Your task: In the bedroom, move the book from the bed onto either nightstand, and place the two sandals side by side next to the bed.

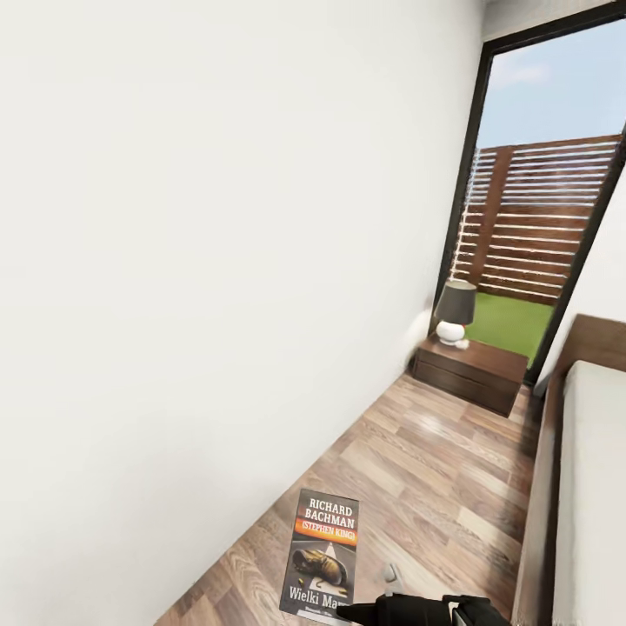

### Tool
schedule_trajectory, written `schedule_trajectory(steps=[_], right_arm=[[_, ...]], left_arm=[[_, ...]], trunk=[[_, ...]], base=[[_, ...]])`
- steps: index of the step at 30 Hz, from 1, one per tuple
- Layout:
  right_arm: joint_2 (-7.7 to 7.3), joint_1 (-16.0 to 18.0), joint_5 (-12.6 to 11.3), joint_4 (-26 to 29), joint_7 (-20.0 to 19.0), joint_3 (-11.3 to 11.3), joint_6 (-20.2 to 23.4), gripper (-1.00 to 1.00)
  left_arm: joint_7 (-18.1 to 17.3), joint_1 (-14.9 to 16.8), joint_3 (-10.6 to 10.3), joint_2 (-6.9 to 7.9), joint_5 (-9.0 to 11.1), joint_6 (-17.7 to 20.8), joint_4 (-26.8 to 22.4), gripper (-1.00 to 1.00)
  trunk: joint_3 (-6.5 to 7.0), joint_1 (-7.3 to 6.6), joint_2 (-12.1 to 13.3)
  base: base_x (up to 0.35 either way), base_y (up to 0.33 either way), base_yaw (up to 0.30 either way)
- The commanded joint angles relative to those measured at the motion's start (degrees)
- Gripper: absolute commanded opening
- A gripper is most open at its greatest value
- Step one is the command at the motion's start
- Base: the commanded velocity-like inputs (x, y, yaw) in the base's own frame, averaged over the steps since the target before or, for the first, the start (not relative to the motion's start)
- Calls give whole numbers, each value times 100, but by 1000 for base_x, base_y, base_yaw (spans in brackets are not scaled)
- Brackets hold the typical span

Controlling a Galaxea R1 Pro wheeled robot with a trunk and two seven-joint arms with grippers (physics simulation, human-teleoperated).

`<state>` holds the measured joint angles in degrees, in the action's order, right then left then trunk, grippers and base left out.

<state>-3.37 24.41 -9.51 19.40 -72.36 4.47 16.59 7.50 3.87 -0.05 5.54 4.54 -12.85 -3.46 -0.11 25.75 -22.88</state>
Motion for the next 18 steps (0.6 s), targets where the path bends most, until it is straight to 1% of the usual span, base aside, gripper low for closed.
schedule_trajectory(steps=[1,5,12,18], right_arm=[[-5,3,-59,1,2,46,55,-100],[-5,3,-59,0,2,46,55,-100],[-5,3,-59,-1,3,49,55,-100],[-5,3,-59,1,2,47,55,-100]], left_arm=[[-3,0,-5,0,47,-21,3,100],[-3,0,-5,0,47,-23,3,100],[-3,0,-10,0,47,-21,3,100],[-3,0,-12,0,47,-19,3,100]], trunk=[[2,4,-3],[17,4,-3],[43,4,-3],[66,4,-3]], base=[[128,141,-272],[99,104,-272],[47,52,-272],[108,135,-273]])
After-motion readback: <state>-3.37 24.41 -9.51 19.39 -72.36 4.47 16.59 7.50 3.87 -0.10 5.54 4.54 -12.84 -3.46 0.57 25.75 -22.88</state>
